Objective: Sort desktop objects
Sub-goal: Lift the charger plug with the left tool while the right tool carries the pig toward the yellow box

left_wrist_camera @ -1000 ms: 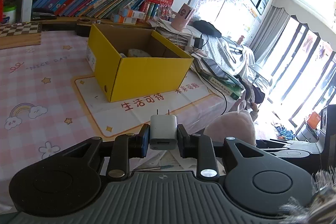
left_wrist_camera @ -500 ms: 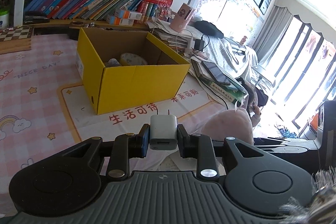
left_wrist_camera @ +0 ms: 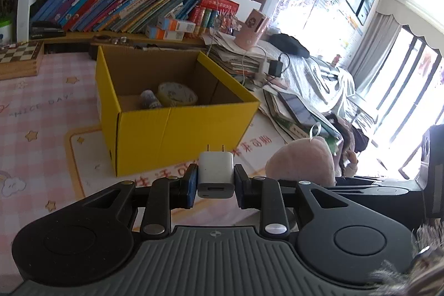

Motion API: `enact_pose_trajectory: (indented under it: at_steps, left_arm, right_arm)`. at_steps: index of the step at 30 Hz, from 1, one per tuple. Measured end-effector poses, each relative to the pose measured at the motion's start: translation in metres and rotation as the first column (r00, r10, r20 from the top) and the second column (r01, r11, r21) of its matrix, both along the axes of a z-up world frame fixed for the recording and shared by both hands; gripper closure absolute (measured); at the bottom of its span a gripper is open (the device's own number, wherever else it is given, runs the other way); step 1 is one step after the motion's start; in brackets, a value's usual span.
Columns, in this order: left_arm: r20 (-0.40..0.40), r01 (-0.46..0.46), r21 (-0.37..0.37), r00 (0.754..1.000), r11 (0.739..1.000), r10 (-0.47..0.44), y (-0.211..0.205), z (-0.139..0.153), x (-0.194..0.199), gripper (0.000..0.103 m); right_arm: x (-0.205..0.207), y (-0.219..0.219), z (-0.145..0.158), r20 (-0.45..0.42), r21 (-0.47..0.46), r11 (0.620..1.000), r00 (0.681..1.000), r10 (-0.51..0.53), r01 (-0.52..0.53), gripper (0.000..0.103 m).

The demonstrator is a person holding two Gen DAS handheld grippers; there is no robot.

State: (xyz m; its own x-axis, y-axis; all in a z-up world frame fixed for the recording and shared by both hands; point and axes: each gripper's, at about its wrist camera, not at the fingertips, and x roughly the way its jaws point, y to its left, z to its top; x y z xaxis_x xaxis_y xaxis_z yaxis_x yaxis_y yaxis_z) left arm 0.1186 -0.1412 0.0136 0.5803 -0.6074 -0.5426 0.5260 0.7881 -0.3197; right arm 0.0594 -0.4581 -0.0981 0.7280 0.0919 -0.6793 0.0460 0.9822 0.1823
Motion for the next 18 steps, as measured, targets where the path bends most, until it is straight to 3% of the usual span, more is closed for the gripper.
enact_pose_trajectory:
  at_steps: [10, 18]
  left_arm:
    - [0.109, -0.082, -0.021, 0.991, 0.996, 0.084, -0.025, 0.03, 0.044, 0.078]
    - [0.179, -0.14, 0.052, 0.975, 0.989, 0.129, -0.052, 0.035, 0.098, 0.078]
  right_arm:
    - [0.063, -0.017, 0.042, 0.143, -0.032, 0.992, 0.982, 0.126, -0.123, 0.027]
    - [0.132, -0.019, 0.056, 0.209, -0.052, 0.979, 0.956, 0.205, -0.198, 0.027]
